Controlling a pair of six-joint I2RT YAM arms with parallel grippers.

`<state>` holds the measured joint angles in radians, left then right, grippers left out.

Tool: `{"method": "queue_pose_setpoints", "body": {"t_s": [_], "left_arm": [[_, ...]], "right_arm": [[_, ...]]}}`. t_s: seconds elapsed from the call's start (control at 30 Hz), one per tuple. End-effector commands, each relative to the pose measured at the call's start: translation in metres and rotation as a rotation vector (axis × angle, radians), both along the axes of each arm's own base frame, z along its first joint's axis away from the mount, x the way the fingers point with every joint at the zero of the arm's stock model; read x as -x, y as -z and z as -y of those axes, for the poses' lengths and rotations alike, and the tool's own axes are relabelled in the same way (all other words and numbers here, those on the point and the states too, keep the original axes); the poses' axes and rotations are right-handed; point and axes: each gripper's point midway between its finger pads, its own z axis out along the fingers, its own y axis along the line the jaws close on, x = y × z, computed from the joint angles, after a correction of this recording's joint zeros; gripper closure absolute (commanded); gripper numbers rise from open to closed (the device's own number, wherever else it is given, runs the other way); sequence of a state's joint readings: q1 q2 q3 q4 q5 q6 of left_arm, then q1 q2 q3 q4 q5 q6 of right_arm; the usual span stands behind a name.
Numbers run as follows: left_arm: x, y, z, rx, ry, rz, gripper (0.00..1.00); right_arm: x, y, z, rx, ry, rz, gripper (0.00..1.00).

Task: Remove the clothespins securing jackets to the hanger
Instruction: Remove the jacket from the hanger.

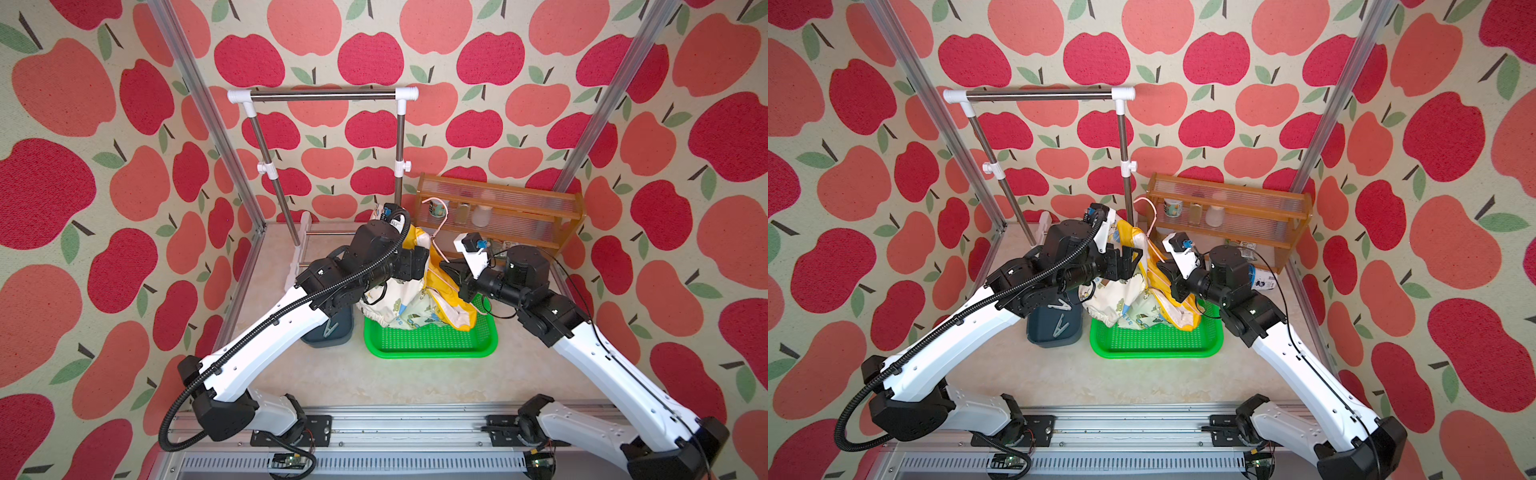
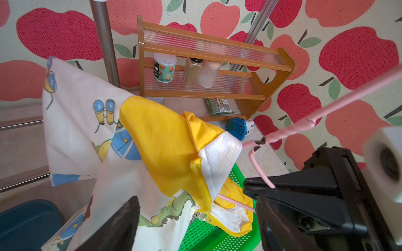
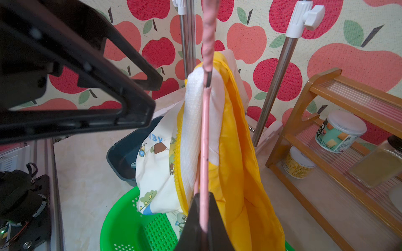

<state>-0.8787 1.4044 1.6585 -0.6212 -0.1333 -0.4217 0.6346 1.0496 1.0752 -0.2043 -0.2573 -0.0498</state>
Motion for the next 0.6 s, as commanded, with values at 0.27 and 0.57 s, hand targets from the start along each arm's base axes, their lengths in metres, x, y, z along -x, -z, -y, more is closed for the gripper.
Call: {"method": "queue_pose_setpoints", "body": {"t_s": [0.27, 0.57], "left_arm": [[-0.01, -0.007, 0.01, 0.059, 0.052, -0.01, 0.18], [-0.019, 0.001, 0.011, 0.055, 0.034, -0.019, 0.42]], "right_arm": [[0.012, -0.046, -0.009, -0.099, -0.046, 0.078, 1.0], [0.014, -0.049, -0.008, -0.093, -0.041, 0.087, 1.0]]}}
